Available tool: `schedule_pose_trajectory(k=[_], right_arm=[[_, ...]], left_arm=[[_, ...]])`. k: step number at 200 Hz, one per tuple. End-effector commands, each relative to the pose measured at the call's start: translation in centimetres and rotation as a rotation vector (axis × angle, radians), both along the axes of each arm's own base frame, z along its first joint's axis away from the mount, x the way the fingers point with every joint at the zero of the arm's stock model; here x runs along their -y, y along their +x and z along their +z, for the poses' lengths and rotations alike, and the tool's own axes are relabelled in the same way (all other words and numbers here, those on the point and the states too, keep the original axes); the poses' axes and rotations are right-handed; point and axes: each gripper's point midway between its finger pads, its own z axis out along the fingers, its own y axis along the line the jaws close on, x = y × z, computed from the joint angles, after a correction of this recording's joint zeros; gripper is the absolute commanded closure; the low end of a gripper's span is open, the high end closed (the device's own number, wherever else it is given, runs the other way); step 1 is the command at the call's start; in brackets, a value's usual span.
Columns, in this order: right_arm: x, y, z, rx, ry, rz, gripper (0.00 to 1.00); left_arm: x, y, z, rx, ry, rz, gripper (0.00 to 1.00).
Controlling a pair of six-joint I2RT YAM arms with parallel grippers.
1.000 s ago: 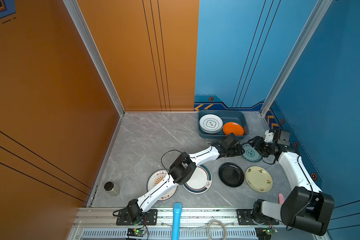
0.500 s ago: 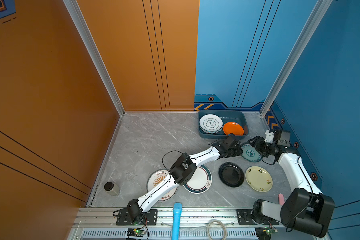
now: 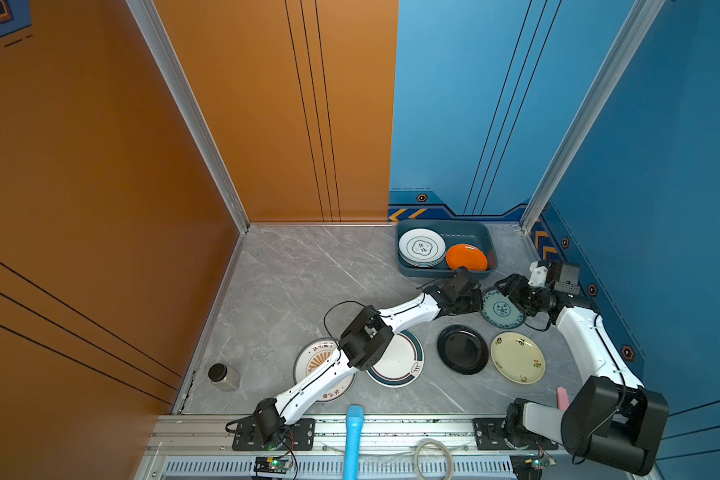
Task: Place the plates into the plastic bin on the countertop
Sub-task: 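Grasp the rim of the blue-and-white floral plate with the left gripper, then drag the floral plate toward the table centre with the left gripper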
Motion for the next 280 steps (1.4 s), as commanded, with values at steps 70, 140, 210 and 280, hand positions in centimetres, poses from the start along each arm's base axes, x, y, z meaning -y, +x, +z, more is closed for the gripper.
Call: schedule_pose_trajectory(k=[70,140,210,280], right_arm=[[-0.3,-0.7,0.4,0.014,-0.013,0.02,0.36],[-2.2,-1.0,-0.3,-0.002,-0.042,0.067,0.36],[-4.7,-0.7,0.3,0.01,-0.063,0.124,0.36],[-10.3,-0.1,-0.7,-0.002,-0.084,0.268,0.36]], left_arm=[[-11.3,-0.1,-2.7,0.002,0.235,0.022,1.0],[-20.4,-0.2,0.2,0.013,0.209,0.069,1.0],[-28.3,-1.9,0.8,0.0,0.211,0.101,1.0],[-37.3,-1.4,1.0,-0.037,0.144,0.249,1.0]])
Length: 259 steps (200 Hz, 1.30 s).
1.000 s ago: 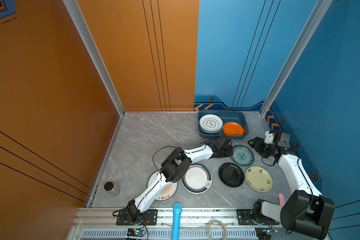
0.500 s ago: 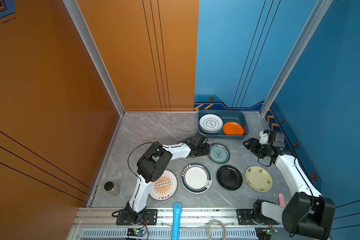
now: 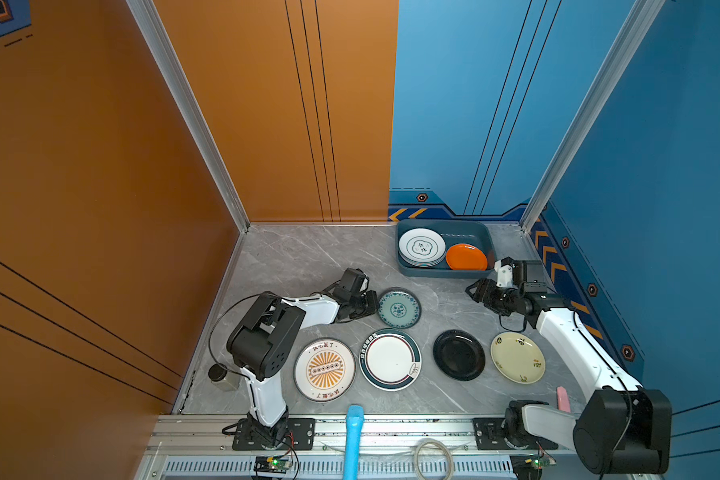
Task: Place the plates into the plastic bin on the countertop
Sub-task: 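Drag the floral plate toward the table centre with the left gripper, then lift the floral plate upright with left gripper while right gripper grasps its rim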
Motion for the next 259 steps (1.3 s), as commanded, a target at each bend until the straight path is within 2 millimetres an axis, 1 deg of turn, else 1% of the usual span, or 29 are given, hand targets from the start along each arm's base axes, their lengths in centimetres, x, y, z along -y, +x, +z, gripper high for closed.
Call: schedule_pose_trajectory(k=[1,27,54,86,110,135,148,170,193,225,259], right_arm=[[-1.0,0.9,0.2,0.016,-0.021,0.006,0.36],[-3.1,1.3,-0.1,0.01,-0.015,0.063,0.36],[-5.4,1.6,-0.6,0.004,-0.006,0.121,0.36],[-8.3,2.4,-0.9,0.002,0.053,0.18,0.36],[-11.0,3.2,-0.2,0.018,0.162,0.242,0.36],[-13.7,4.1,1.1,0.045,0.284,0.314,0.36],[-15.0,4.3,1.9,0.057,0.324,0.356,0.36],[-16.4,4.6,2.7,0.061,0.353,0.399,0.36],[-17.1,4.9,3.1,0.056,0.368,0.417,0.36],[-18.3,5.2,3.3,0.051,0.383,0.437,0.36],[-20.8,5.1,3.2,0.037,0.416,0.485,0.36]], left_arm=[[-2.0,-0.2,0.6,0.014,-0.019,0.007,1.0],[-4.5,0.0,1.4,0.024,-0.038,0.05,1.0],[-6.9,0.1,2.7,0.037,-0.057,0.085,1.0],[-9.5,0.0,5.5,0.072,-0.081,0.123,1.0],[-10.5,-0.7,7.8,0.1,-0.102,0.121,1.0],[-10.4,-1.5,9.9,0.114,-0.152,0.086,1.0],[-10.2,-1.8,10.5,0.113,-0.164,0.064,1.0],[-10.0,-2.2,11.4,0.125,-0.185,0.046,1.0],[-9.8,-2.3,12.4,0.143,-0.199,0.043,1.0],[-9.3,-2.0,12.9,0.147,-0.204,0.029,1.0],[-7.9,-1.6,12.5,0.138,-0.204,0.002,1.0]])
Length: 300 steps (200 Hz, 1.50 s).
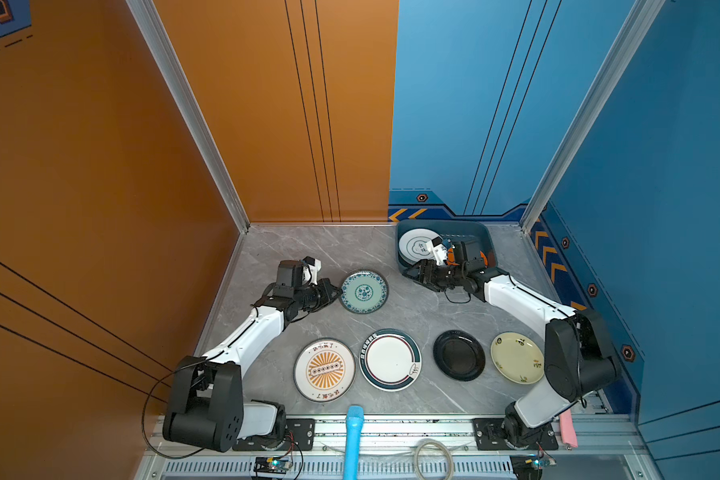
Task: Place the plates into the plastic bin on the countertop
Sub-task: 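Lift the floral plate upright with left gripper while right gripper grasps its rim, then carry the floral plate into the bin with right gripper while left gripper withdraws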
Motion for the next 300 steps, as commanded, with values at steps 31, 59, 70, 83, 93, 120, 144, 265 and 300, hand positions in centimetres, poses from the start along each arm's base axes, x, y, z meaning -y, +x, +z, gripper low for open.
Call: schedule_pose_trajectory(k=[31,59,70,83,93,120,144,265,300], right_arm=[[-4.3,-0.4,0.4,-0.014,0.04,0.097,0.37],[-5.9,-0.9,0.2,-0.023,0.041,0.136,0.39],[-6.4,-1.2,0.0,-0.028,0.039,0.149,0.41],[-6.9,-1.5,-0.5,-0.041,0.033,0.163,0.45],[-7.1,-1.8,-1.0,-0.055,0.025,0.174,0.49],[-7.5,-2.4,-2.2,-0.084,0.014,0.195,0.64],[-7.6,-2.6,-2.7,-0.093,0.012,0.199,0.77],[0.0,0.9,1.2,-0.053,-0.062,0.038,1.0],[5.8,3.0,2.0,-0.034,-0.119,-0.103,1.0]], left_arm=[[2.5,0.8,1.0,0.028,-0.026,-0.063,1.0],[3.1,1.2,1.2,0.027,-0.025,-0.08,1.0],[3.3,1.4,1.3,0.027,-0.023,-0.085,1.0],[3.5,1.6,1.3,0.025,-0.021,-0.091,1.0],[3.7,1.7,1.3,0.024,-0.018,-0.097,1.0],[4.1,2.1,1.3,0.021,-0.009,-0.112,1.0],[4.4,2.2,0.9,0.014,-0.004,-0.117,1.0],[3.0,1.0,0.6,0.057,0.084,-0.086,0.39],[2.0,0.6,0.8,0.091,0.042,-0.026,0.02]])
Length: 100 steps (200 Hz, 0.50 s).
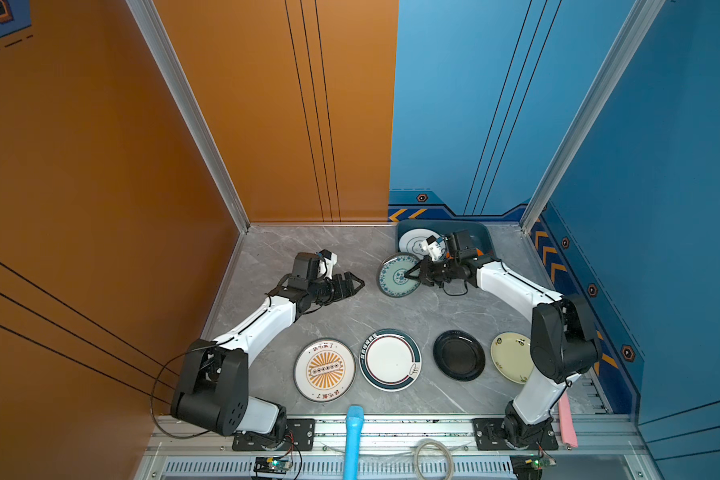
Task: Place the plates into the plastic bin on the countertop
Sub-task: 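Carry the floral plate into the bin with right gripper while left gripper withdraws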
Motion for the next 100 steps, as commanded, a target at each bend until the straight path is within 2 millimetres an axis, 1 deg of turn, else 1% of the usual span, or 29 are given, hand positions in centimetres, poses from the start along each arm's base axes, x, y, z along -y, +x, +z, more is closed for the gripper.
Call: schedule_pose_trajectory(k=[1,40,60,74,100], right_arm=[[3.6,0.9,2.4,0.061,-0.065,-0.074,1.0],[10.2,4.0,2.8,0.069,-0.13,-0.254,1.0],[13.3,5.8,3.0,0.067,-0.17,-0.334,1.0],[15.0,7.0,3.0,0.061,-0.189,-0.377,1.0],[17.3,9.0,2.6,0.033,-0.23,-0.421,1.0]], left_arm=[[-1.1,-0.1,-0.1,0.031,-0.016,0.053,0.02],[-3.0,-0.1,-0.5,0.035,-0.096,0.144,0.02],[-3.5,-0.4,-0.2,0.046,-0.096,0.153,0.02],[-3.8,-0.7,0.1,0.054,-0.08,0.154,0.02],[-4.4,-1.1,0.4,0.056,-0.044,0.165,0.02]])
